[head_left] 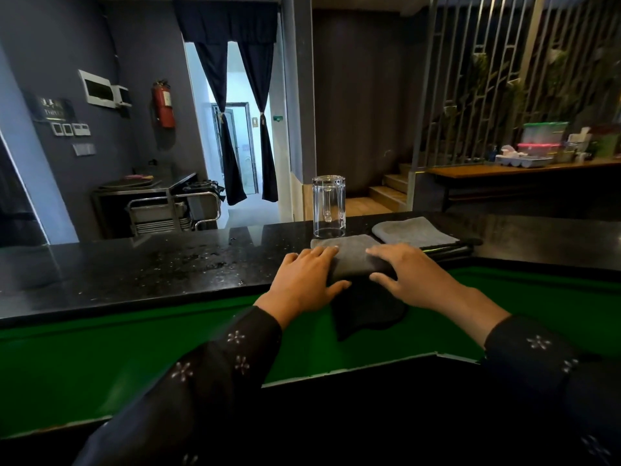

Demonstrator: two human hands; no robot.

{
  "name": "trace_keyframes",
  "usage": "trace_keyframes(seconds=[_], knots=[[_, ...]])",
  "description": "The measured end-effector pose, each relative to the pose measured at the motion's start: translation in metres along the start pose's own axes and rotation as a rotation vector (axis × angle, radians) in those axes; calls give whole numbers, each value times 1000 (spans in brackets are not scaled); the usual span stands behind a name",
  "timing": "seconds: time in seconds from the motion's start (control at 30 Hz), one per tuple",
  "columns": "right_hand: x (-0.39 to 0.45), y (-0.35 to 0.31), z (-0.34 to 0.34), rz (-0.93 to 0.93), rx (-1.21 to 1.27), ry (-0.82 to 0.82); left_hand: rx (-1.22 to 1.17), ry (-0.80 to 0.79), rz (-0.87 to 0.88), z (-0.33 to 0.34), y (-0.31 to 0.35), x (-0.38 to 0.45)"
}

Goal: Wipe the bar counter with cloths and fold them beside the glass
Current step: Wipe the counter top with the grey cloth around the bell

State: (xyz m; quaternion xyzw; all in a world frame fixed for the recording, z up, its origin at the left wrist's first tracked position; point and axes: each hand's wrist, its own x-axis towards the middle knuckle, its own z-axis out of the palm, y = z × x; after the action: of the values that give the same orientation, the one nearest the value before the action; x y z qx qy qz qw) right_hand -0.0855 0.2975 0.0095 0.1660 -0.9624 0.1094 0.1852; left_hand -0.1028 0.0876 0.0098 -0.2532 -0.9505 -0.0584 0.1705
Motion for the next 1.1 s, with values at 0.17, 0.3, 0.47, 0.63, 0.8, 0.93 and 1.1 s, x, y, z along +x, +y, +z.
trace_keyframes(seconds=[0.17, 0.3, 0.47, 0.63, 0.8, 0.93, 1.1], knots=[[4, 9, -2, -31, 85, -11, -36, 25, 63, 16, -8, 6], [6, 3, -8, -79, 129, 20, -105, 193, 129, 20, -5, -6], [0, -15, -18, -104, 286, 21, -242, 342, 112, -3, -10, -29], [-1, -50, -31, -87, 480, 21, -693, 324, -43, -38, -23, -66], [-3, -96, -30, 61, 960, -131, -1088, 350, -193, -64, -36, -106], [-12, -139, -12, 244, 1295, -313, -1174, 416, -329, -67, -47, -134], [-25, -179, 18, 350, 1473, -485, -1123, 431, -490, -56, -73, -168]])
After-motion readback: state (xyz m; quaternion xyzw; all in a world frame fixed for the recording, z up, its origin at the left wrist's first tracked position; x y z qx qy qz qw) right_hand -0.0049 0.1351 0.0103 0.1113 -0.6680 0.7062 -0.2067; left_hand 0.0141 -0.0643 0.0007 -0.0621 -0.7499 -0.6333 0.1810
